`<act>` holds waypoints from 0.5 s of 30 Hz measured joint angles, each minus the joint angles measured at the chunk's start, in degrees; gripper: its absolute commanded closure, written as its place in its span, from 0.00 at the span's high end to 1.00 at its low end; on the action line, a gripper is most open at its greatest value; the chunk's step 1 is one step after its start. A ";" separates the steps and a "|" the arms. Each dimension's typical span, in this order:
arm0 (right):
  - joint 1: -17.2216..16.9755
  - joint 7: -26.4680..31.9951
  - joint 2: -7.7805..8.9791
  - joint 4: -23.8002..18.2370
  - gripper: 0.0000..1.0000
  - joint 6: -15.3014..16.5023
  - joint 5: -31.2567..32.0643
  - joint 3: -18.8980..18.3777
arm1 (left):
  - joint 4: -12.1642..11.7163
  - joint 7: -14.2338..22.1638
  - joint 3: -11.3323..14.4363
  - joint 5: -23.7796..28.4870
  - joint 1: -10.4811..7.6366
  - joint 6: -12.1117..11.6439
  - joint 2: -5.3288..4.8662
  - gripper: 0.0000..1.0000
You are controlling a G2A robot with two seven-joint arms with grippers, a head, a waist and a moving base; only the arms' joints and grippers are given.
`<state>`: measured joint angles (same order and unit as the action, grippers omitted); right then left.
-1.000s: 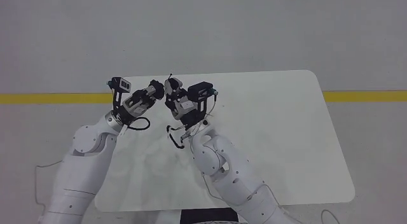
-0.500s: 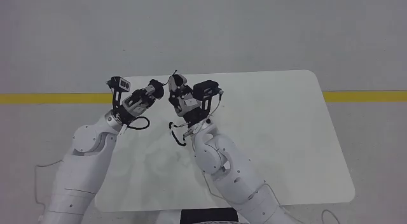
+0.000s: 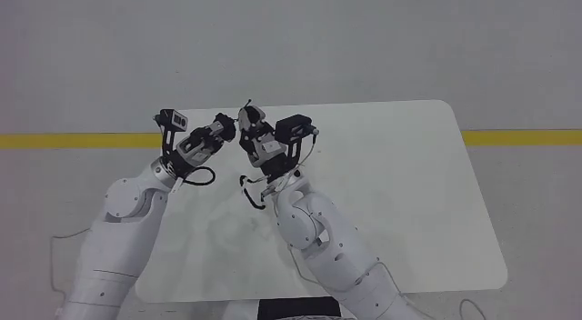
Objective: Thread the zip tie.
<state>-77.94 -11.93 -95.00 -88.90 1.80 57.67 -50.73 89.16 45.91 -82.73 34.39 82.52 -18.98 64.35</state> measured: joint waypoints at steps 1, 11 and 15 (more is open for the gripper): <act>-0.03 0.01 0.01 0.00 0.00 -0.06 0.01 -0.01 | 0.13 -0.24 0.05 -0.03 0.04 0.07 0.00 0.00; -0.27 -0.17 0.11 -0.18 1.00 -0.79 0.18 -0.18 | 0.17 -0.87 0.19 0.36 0.01 0.03 -0.13 0.00; -0.27 -0.58 0.20 -0.41 1.00 -1.10 0.86 -0.43 | 0.14 -1.05 0.10 1.20 -0.09 0.26 -0.17 0.00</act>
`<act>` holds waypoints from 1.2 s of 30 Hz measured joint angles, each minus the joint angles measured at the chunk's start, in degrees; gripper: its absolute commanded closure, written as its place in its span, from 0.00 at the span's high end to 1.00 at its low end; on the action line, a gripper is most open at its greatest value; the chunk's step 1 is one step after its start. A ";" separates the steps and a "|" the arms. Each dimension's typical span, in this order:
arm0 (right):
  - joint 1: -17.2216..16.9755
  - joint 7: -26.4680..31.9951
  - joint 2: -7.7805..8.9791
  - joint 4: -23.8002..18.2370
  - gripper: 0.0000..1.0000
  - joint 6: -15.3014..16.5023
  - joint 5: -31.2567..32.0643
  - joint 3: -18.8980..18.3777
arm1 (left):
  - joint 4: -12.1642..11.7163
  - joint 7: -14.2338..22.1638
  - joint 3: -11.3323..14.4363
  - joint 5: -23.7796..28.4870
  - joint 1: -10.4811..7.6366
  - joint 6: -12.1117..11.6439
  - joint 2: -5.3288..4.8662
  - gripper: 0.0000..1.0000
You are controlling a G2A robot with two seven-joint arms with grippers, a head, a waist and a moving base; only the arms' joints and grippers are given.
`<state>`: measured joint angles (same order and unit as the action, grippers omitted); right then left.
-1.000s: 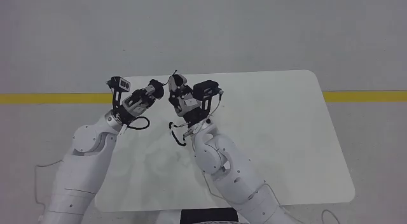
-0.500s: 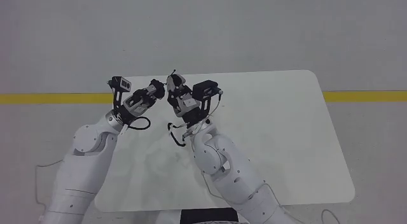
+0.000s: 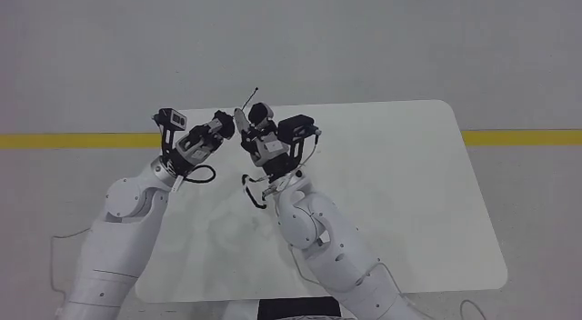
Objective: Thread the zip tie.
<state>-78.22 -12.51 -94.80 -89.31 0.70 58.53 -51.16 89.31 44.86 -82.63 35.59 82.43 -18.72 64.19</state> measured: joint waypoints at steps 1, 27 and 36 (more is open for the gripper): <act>0.00 -0.07 0.03 -0.07 1.00 -0.06 0.23 -0.08 | -0.02 0.01 -0.03 0.16 -0.02 0.07 -0.01 0.00; -1.36 -7.51 1.00 0.25 1.00 -3.03 9.10 -2.41 | 0.65 6.44 -2.44 21.09 -0.27 15.86 -0.24 0.00; -0.05 -10.70 2.08 2.20 1.00 -2.65 25.11 -1.67 | 1.91 3.78 -1.76 32.99 1.54 20.42 0.44 0.00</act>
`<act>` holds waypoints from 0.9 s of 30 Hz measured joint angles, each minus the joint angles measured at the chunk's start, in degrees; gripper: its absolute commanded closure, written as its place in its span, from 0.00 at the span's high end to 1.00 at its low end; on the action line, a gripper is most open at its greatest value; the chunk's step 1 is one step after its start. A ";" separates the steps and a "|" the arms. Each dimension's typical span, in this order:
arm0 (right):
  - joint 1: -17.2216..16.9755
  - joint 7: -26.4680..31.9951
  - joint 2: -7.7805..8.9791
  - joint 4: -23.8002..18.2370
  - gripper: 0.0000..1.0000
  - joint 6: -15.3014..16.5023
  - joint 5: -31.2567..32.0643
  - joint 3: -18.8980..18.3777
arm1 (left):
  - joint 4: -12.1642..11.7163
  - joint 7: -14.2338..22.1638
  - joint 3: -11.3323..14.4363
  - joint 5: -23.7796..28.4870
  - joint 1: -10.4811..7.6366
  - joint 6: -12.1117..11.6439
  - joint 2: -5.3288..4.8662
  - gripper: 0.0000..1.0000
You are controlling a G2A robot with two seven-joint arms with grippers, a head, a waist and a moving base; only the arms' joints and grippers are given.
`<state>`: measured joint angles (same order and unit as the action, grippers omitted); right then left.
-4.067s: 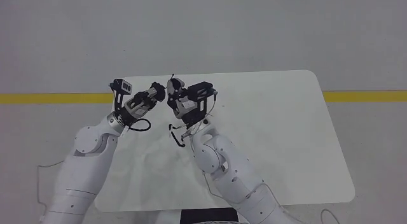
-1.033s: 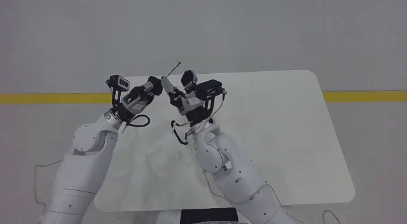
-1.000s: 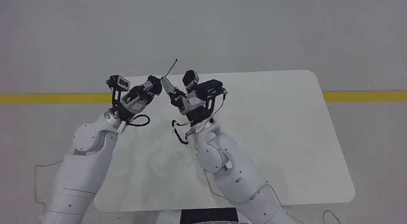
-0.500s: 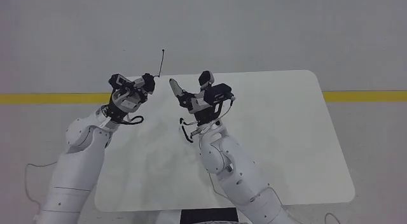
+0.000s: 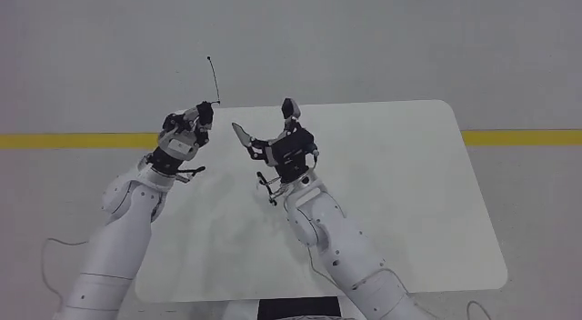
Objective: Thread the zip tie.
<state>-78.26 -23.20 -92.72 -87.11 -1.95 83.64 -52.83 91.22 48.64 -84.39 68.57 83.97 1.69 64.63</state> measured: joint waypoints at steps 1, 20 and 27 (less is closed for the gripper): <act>0.21 -0.25 0.00 0.34 1.00 -0.20 0.54 0.12 | 0.15 0.00 0.13 0.70 0.08 0.39 0.05 0.00; 1.96 -1.95 -0.24 4.41 1.00 -4.65 6.08 1.84 | 1.65 -2.15 1.08 6.34 1.23 5.06 0.43 0.00; 4.25 -4.37 -0.08 7.58 0.49 -9.58 6.32 3.60 | 2.16 -1.85 0.61 8.47 2.33 6.33 0.50 0.00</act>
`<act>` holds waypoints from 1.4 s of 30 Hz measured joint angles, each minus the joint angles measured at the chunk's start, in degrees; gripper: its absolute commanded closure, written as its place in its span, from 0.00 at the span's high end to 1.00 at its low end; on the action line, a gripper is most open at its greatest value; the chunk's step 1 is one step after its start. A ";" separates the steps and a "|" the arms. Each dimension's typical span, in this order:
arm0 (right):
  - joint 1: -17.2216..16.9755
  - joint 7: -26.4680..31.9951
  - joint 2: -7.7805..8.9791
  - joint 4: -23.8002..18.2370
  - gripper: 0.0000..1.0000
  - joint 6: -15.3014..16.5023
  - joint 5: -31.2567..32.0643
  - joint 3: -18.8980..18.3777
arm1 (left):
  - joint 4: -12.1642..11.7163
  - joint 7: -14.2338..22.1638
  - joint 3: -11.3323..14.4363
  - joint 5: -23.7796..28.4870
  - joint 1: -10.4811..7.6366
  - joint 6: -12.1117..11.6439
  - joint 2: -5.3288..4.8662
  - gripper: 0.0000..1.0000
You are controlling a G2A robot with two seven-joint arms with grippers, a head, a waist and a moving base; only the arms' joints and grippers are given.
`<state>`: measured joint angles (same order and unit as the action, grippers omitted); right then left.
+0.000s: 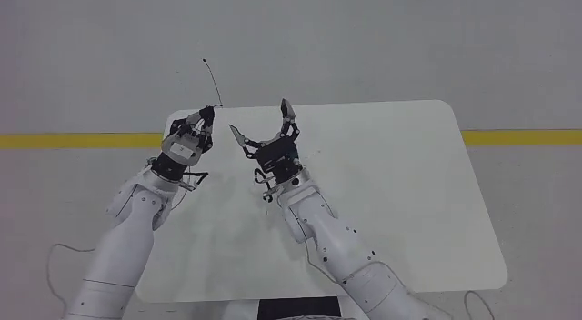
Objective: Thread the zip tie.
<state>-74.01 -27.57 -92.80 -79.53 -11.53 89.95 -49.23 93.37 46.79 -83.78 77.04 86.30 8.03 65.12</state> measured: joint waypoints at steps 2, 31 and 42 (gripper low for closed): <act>0.52 -0.44 0.16 0.45 0.42 -0.95 0.00 0.53 | 0.12 0.09 -0.05 -0.05 0.24 0.46 -0.02 0.00; 2.67 -2.69 -2.50 4.11 0.21 -2.30 -2.13 5.80 | 0.13 0.11 -0.04 -0.07 0.25 0.51 -0.02 0.00; 3.72 -3.30 -3.39 5.43 0.15 -1.94 -2.49 6.36 | 0.13 0.11 -0.04 -0.07 0.25 0.51 -0.02 0.00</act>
<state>-70.29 -30.86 -96.19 -74.10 -13.48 87.46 -42.87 93.50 46.90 -83.82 76.97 86.55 8.54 65.10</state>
